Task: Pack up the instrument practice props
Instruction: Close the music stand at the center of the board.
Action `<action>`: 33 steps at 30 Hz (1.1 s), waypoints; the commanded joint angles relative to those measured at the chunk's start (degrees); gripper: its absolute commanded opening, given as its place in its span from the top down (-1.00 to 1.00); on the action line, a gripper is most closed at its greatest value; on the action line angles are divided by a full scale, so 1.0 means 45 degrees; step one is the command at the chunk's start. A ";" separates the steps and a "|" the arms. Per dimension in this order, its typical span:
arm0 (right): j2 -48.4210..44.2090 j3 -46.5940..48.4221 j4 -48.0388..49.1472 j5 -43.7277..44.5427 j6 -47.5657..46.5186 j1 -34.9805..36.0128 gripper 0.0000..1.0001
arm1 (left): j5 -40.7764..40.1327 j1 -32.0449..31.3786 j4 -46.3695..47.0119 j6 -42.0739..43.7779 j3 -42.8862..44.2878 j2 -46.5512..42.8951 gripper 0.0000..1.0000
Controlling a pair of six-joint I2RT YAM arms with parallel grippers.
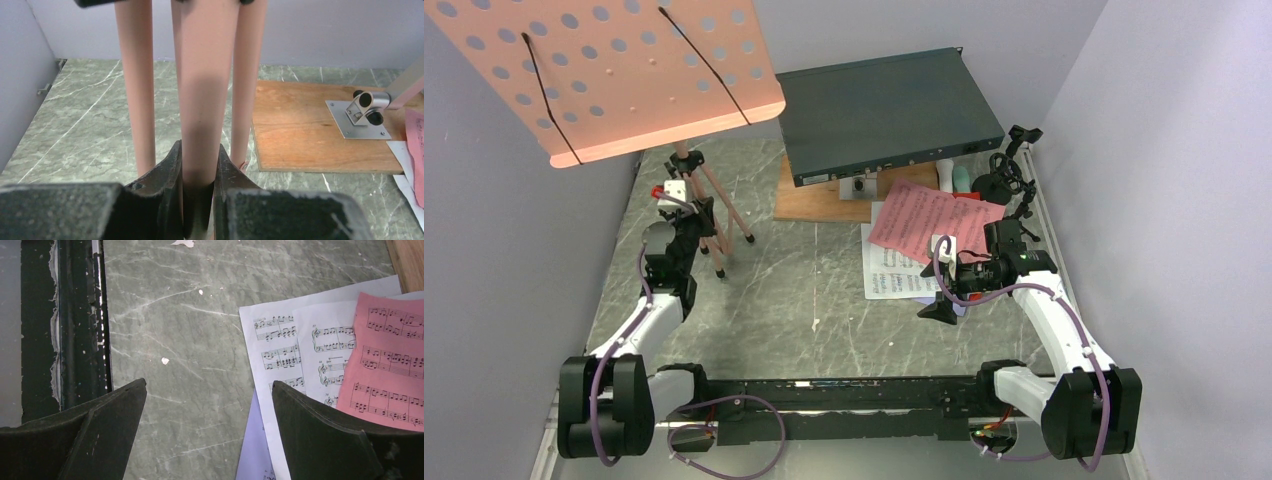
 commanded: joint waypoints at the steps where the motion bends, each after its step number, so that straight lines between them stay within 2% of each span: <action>1: -0.0034 0.0029 -0.0065 -0.0257 -0.0341 0.0031 -0.99 | 0.0339 -0.0555 0.0030 0.0321 0.0267 -0.0691 1.00; 6: -0.0009 0.0010 -0.0115 -0.0313 -0.0439 0.0044 -0.99 | 0.0490 -0.0686 -0.0487 0.0164 0.0109 -0.1368 1.00; 15: 0.0074 0.0029 -0.0152 -0.0357 -0.0512 0.0244 -0.99 | 0.1086 -0.0723 -0.2906 0.0150 0.0440 -0.3807 1.00; 22: 0.0128 0.0010 -0.0098 -0.0440 -0.0524 0.0522 -0.99 | 0.2032 -0.0724 -0.4077 -0.0056 0.0745 -0.4695 1.00; 28: 0.0545 0.0166 0.0385 -0.0293 -0.0509 0.1690 -0.99 | 0.3080 -0.0814 -0.4160 -0.0344 0.0682 -0.4933 1.00; 33: 0.1226 0.1175 0.0693 -0.0355 -0.0660 0.3038 -0.99 | 0.3885 -0.1181 -0.4227 -0.0505 0.0682 -0.4976 1.00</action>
